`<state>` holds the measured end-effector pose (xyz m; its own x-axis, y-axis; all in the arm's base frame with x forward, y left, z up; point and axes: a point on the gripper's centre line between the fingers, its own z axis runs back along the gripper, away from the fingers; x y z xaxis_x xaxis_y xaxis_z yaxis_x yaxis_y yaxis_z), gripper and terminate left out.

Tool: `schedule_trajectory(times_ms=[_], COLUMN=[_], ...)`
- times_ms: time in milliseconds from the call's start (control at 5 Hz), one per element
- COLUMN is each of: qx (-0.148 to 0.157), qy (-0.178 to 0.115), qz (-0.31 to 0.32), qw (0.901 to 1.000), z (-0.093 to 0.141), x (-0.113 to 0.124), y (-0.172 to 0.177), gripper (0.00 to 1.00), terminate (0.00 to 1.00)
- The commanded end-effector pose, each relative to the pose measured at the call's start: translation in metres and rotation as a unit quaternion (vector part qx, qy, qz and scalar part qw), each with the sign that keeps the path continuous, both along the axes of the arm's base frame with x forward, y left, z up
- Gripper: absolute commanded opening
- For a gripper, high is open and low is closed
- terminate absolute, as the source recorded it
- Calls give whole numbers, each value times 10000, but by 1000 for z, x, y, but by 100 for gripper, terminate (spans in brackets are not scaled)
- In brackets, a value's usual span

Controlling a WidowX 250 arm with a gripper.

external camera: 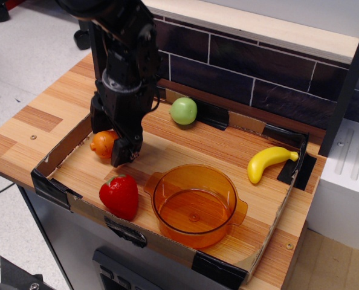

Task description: Put carrot in pot

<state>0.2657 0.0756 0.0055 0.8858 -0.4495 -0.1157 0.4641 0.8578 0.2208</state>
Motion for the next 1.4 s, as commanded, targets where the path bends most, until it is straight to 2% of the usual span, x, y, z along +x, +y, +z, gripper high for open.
schedule_trajectory(times_ms=[0, 200, 400, 600, 800, 1000, 1200], qx=[21, -194, -444, -674, -932, -907, -728], qy=[-85, -202, -460, -780, -740, -376, -87], qz=[103, 92, 194, 192, -65, -277, -536], qw=[9999, 9996, 9978, 9945, 9929, 9948, 9959], z=[2, 21, 59, 97, 121, 113, 88], x=[12, 13, 19, 18, 6, -9, -21], y=[7, 4, -7, -30, -71, -100, -116], gripper=[0, 0, 0, 0, 0, 0, 0], terminate=[0, 0, 0, 0, 0, 0, 0])
